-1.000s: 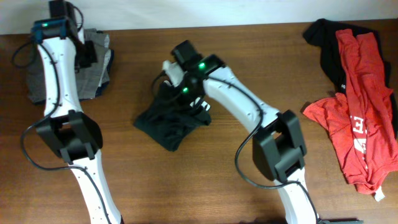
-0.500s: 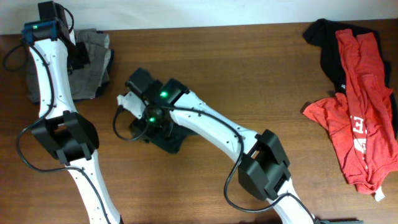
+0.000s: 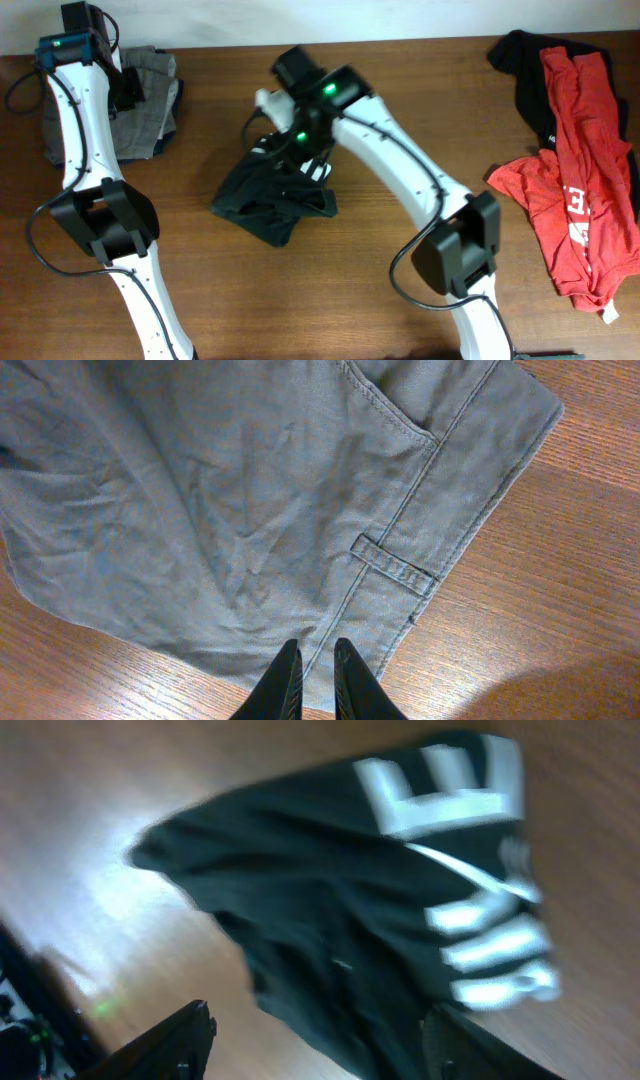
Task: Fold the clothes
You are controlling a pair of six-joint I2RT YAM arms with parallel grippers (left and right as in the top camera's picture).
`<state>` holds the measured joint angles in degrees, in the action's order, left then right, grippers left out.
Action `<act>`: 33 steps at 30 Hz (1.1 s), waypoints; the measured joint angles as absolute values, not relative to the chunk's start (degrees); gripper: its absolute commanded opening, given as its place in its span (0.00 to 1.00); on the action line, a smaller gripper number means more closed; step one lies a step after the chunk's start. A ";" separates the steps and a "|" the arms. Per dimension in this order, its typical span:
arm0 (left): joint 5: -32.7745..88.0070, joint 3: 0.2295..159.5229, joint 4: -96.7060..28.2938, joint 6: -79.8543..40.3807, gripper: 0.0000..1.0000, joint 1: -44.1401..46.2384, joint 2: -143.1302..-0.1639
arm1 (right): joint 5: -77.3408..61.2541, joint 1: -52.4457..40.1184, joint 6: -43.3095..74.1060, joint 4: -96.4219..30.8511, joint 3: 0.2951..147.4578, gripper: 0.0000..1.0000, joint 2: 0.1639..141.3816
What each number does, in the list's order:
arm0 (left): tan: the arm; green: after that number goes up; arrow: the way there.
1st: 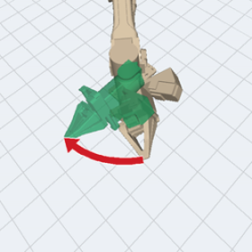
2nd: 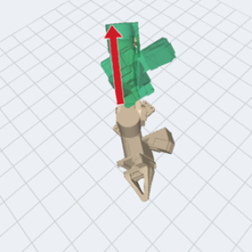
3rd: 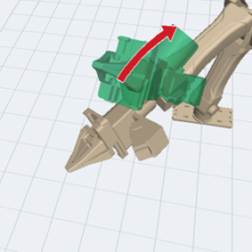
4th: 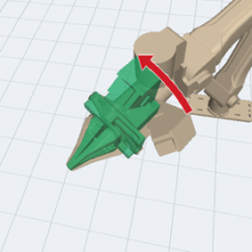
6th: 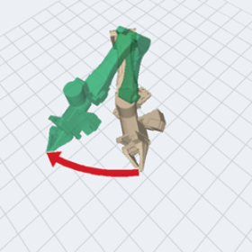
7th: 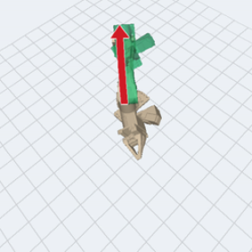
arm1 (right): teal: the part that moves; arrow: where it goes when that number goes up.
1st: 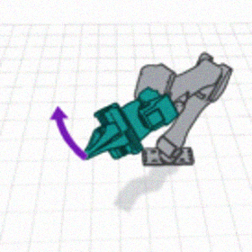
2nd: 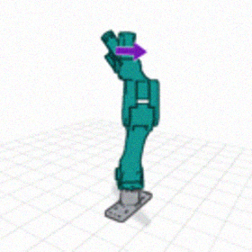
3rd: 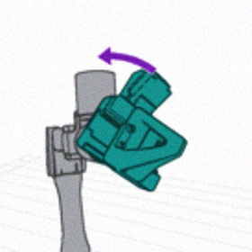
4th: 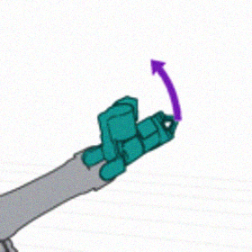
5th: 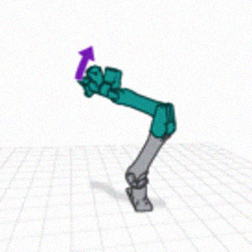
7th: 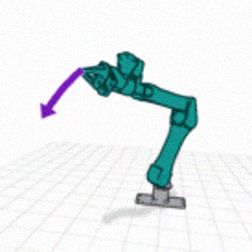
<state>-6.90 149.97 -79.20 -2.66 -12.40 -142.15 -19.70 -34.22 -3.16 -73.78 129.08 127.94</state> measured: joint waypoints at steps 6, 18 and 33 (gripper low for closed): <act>-6.90 149.97 -79.07 -2.66 0.13 -12.40 -142.15 | -18.37 -33.47 -4.60 -72.51 125.01 0.45 127.72; -6.90 149.97 -79.05 -2.66 0.13 -12.40 -142.15 | -10.33 -36.88 -5.26 -67.16 113.43 0.55 127.72; -6.90 149.97 -79.07 -2.66 0.13 -12.40 -142.15 | -1.06 -35.99 -6.31 -68.99 110.89 0.23 127.72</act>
